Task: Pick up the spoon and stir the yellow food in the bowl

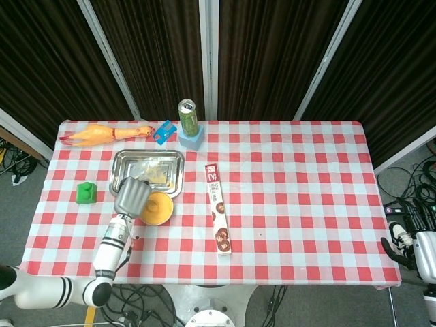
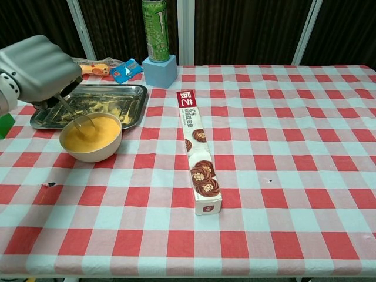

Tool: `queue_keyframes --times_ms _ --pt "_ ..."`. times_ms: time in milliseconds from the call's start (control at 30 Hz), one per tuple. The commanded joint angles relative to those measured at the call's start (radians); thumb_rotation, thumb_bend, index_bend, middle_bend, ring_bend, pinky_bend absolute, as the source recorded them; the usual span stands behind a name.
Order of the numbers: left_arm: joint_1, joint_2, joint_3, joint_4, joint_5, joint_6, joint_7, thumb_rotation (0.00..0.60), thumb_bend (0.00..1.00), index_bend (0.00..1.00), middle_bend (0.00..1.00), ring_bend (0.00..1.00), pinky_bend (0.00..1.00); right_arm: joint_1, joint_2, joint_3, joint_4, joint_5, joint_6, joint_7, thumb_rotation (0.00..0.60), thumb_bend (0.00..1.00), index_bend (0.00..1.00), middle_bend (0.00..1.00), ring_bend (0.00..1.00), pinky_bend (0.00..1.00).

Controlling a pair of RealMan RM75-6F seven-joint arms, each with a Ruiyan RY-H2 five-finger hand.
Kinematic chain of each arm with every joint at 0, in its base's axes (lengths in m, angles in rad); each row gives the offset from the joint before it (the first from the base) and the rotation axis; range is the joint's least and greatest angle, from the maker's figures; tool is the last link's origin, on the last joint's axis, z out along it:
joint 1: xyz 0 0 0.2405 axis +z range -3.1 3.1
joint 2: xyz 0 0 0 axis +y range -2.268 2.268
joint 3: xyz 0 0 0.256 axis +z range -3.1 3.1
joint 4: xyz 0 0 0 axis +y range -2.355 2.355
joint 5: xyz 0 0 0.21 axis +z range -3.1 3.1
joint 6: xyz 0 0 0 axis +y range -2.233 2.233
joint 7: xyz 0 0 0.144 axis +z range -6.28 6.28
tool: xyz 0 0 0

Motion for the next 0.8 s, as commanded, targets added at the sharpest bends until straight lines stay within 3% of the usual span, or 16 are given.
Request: queue_keyframes --times_ms 33,433,800 --pt "0.008 -0.042 0.025 0.038 0.054 0.044 0.048 0.6 0.41 0.67 0.9 0.9 0.99 0.001 0.0 0.0 0.0 0.0 -0.002 -0.001 0.6 0.25 0.0 0.13 0.0 0.0" --pt "0.026 -0.136 0.084 0.214 0.257 0.083 0.13 0.6 0.41 0.68 0.91 0.91 0.99 0.002 0.002 0.0 -0.005 0.002 -0.005 -0.004 0.6 0.24 0.0 0.13 0.0 0.0" --pt "0.057 -0.149 0.075 0.306 0.33 0.045 0.138 0.6 0.41 0.69 0.91 0.91 0.99 0.0 0.004 0.001 -0.009 0.004 -0.003 -0.008 0.6 0.24 0.0 0.13 0.0 0.0"
